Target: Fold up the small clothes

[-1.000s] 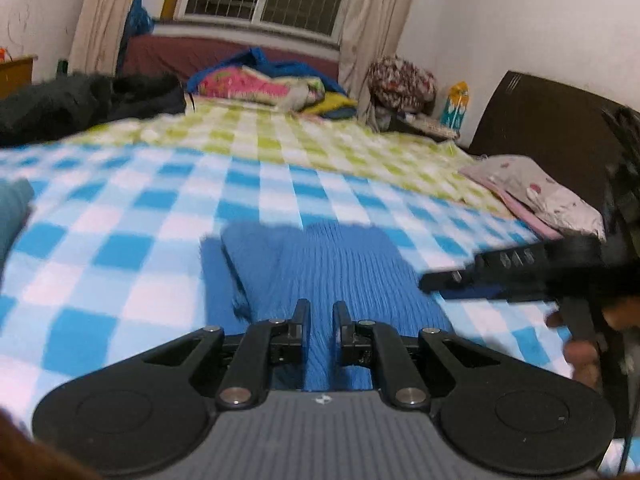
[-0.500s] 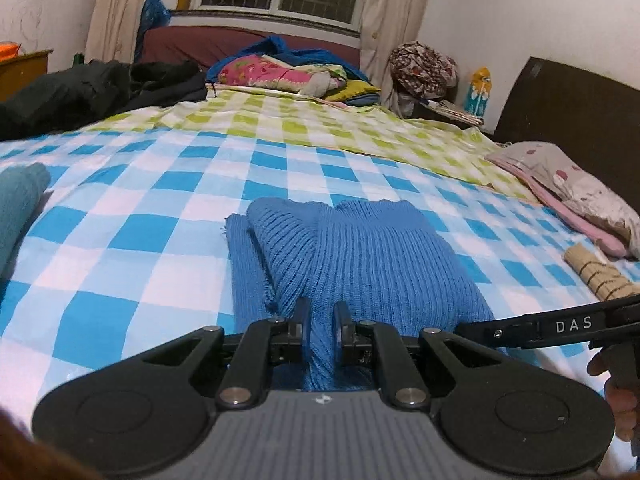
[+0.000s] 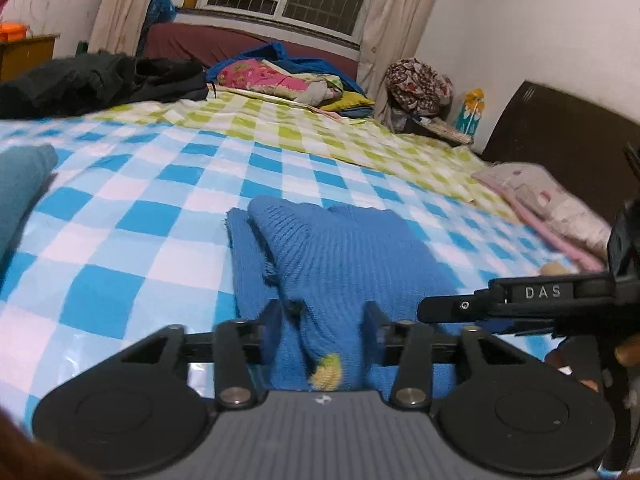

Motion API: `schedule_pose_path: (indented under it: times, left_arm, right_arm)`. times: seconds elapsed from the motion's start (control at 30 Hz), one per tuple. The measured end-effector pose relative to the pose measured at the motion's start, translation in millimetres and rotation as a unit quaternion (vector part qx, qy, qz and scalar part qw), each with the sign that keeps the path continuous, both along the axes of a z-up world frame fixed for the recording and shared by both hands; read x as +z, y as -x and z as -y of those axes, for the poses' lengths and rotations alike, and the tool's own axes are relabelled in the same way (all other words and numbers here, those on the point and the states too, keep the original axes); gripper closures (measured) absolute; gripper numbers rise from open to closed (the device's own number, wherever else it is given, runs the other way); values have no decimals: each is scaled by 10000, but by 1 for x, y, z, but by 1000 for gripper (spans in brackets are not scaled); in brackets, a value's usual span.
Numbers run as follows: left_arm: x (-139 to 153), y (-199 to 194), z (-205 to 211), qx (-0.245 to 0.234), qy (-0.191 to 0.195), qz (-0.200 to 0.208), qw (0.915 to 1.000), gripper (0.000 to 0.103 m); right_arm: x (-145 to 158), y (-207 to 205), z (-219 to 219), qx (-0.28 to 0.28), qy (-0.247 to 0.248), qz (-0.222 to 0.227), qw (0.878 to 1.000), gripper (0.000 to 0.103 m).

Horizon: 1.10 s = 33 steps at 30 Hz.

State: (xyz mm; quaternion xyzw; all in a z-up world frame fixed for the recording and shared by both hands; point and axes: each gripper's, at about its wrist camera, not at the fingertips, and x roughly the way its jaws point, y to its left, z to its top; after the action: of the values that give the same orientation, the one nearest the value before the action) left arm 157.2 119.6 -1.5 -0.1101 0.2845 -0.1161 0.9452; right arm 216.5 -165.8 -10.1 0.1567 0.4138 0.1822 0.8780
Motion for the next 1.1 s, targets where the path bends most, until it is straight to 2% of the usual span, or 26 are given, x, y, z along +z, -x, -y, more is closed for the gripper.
schedule_pose_path:
  times: [0.07,0.2,0.27,0.33,0.4,0.47,0.53,0.73,0.87,0.93,1.0,1.1]
  left_arm:
    - [-7,-5,0,35,-132,-39,9999,43]
    - [-23,-14,-6,33,55,-333,9994,41]
    - [-26,-14,-5,2,73,-301,9995,42]
    - [-25,-13,-2,-95,34,-318,9994,47]
    - [-26,-12,-1,-200,200,-408,9988,52]
    - [-26,-9,2,-220,207,-428,9986,54]
    - [-25,-3,6,-328,263,-458,9981,56]
    - [-22,34,32,-828,2,-533,9951,56]
    - [-11,53,33,-886,-259,-468,9946,56]
    - [2,61,29,-802,-359,-277,9958,56]
    - [16,63,27,-662,-469,-64,9967,56]
    - [28,50,35,-477,-717,202,9961,55]
  right_arm:
    - [-6,-3,-3,22,13,-49,10000,31]
    - [-9,-3,-7,146,49,49,9999,27]
    - [-10,-5,-8,151,-10,43,9999,27]
    - [-10,-5,-11,157,-34,21,9999,34]
    - [-8,-3,-12,167,-3,-24,9999,45]
    - [-7,1,-10,192,-13,-83,9998,60]
    - [-6,8,-3,193,-35,-164,9997,65]
    - [-5,44,19,191,114,-382,9990,66]
    - [6,65,36,144,121,-421,9989,63]
    - [17,73,42,50,128,-260,9996,63]
    - [32,79,45,-76,211,110,9997,63]
    - [44,72,38,-120,310,511,9981,63]
